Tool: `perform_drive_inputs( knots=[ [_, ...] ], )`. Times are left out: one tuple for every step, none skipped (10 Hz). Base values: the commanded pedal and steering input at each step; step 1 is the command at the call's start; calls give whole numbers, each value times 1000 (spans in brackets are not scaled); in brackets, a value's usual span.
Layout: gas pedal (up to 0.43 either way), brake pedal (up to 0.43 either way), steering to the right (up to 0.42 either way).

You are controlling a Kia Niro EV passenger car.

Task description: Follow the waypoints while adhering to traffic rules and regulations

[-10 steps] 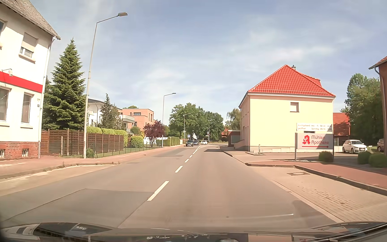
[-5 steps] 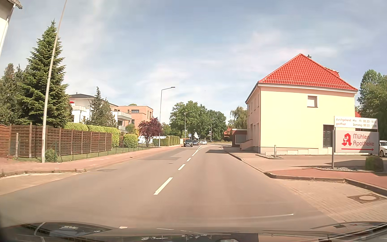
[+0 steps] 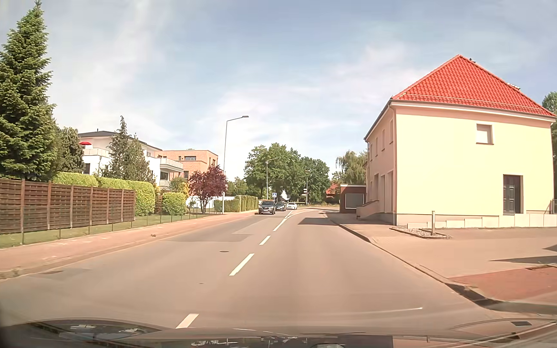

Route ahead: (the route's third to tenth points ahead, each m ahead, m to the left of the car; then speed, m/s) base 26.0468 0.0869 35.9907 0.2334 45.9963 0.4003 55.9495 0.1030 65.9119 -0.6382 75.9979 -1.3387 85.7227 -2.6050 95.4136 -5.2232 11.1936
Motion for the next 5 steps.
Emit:
perform_drive_inputs(
  knots=[
    [248, 0, -7],
    [248, 0, -7],
    [248, 0, -6],
    [248, 0, -3],
    [248, 0, 0]
  ],
)
